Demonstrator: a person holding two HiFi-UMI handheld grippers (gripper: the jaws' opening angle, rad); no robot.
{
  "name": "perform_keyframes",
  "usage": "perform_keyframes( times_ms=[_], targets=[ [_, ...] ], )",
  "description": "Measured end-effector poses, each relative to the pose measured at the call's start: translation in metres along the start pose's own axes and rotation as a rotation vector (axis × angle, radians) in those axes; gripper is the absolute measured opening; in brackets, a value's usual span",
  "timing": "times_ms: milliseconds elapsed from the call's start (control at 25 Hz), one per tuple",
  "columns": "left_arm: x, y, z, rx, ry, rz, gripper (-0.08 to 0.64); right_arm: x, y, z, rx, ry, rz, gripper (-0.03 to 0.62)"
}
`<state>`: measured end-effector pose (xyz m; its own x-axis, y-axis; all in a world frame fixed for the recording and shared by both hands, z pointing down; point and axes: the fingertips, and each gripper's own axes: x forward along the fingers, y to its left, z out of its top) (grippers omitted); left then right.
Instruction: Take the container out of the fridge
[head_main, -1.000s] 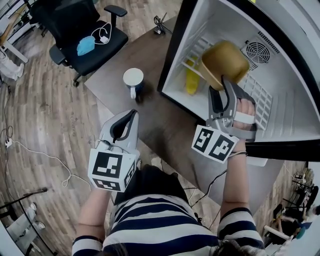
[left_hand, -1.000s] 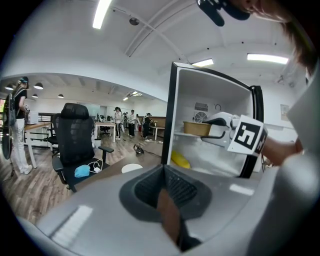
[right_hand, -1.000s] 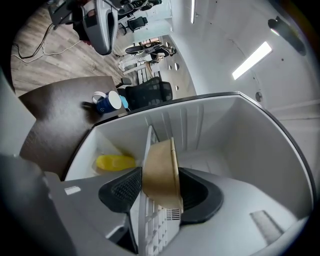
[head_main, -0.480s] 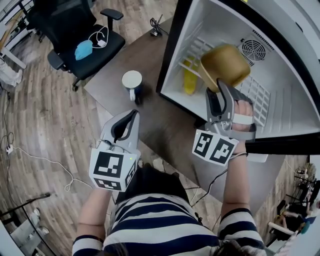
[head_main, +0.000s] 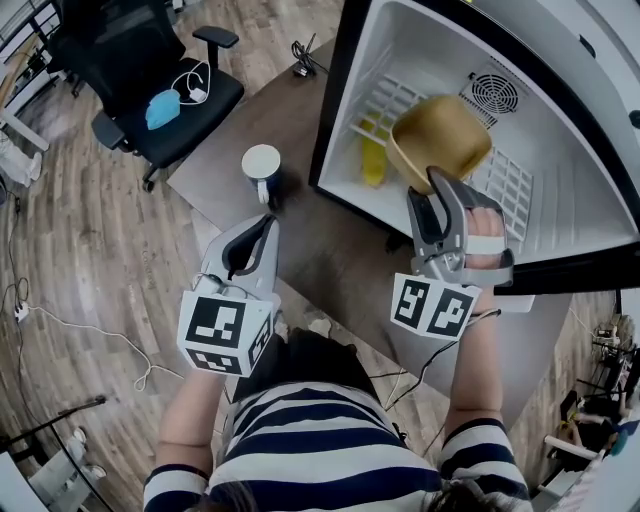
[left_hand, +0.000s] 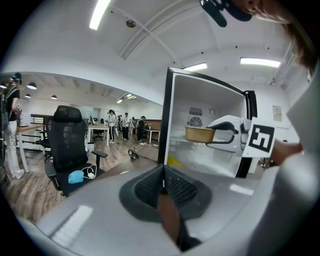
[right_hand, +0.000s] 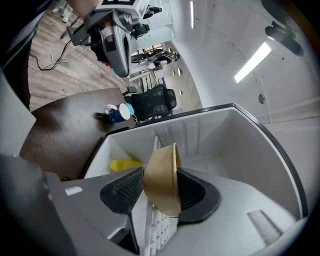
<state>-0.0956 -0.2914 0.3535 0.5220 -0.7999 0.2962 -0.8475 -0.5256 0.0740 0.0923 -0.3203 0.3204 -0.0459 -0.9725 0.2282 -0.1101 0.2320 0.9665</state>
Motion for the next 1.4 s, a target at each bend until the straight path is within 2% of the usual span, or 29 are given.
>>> perform_keyframes(
  times_ms=[280,720,1000,1400],
  targets=[
    [-0.007,-0.011,0.006,0.001,-0.017,-0.010,0.000,-0.033,0.004,0.009,-0.010,-0.076,0.047,0.199],
    [-0.024,-0.022,0.016,0.005,-0.056,-0.002,0.000,-0.082,0.005,0.034,-0.021,-0.198,0.071,0.198],
    [-0.036,-0.018,0.021,0.004,-0.072,0.033,0.000,-0.097,0.008,0.058,0.006,-0.287,0.105,0.198],
    [-0.054,-0.001,0.023,0.003,-0.083,0.093,0.000,-0.107,0.017,0.099,-0.004,-0.424,0.140,0.196]
  ],
)
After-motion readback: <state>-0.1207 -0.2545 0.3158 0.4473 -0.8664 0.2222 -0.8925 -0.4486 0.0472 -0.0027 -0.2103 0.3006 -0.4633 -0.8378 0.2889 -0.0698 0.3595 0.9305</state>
